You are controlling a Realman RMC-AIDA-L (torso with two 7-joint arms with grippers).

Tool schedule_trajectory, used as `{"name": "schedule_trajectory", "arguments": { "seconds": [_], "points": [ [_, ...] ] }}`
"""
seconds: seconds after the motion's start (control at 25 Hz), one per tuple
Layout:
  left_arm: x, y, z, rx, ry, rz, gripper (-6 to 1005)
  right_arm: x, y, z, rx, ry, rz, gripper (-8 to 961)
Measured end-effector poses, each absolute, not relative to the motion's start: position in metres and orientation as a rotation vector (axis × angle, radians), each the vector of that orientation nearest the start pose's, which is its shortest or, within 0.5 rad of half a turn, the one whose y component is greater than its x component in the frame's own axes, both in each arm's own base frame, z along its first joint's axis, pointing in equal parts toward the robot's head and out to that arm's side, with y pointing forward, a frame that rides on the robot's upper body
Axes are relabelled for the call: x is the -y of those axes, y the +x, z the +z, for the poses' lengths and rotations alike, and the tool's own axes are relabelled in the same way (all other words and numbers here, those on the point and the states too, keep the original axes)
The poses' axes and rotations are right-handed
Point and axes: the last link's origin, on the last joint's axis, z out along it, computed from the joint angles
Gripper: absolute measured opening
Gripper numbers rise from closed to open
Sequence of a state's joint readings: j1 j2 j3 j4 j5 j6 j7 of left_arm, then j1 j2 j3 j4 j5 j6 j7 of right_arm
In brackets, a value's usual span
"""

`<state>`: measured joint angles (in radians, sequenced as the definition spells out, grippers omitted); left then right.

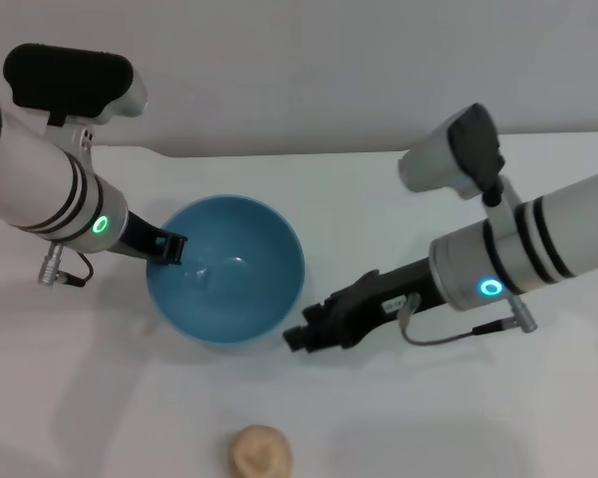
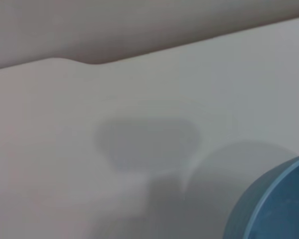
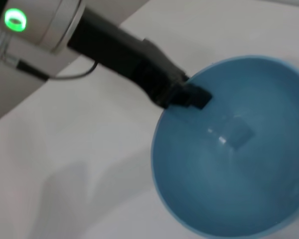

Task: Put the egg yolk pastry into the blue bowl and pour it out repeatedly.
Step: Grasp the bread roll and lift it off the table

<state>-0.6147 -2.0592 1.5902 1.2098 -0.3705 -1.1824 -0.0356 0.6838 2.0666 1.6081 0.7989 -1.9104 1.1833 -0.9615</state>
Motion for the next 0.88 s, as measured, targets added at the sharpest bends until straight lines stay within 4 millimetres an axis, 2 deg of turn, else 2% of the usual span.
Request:
{"name": "schedule_trajectory", "arguments": {
  "seconds": [0.2, 0.52, 0.88],
  "points": [
    [-0.389, -0.192, -0.018, 1.226, -2.062, 0.319, -1, -0.342, 0.164, -0.102, -0.937, -2.99, 0.058, 406],
    [-0.391, -0.185, -0.017, 1.209, -2.054, 0.306, -1, -0.33, 0.153, -0.117, -0.917, -3.05, 0.063, 434],
    [-0.392, -0.184, -0.017, 1.204, -2.056, 0.298, -1, -0.32, 0.16, -0.131, -0.947, -3.064, -0.037, 434]
  ]
}}
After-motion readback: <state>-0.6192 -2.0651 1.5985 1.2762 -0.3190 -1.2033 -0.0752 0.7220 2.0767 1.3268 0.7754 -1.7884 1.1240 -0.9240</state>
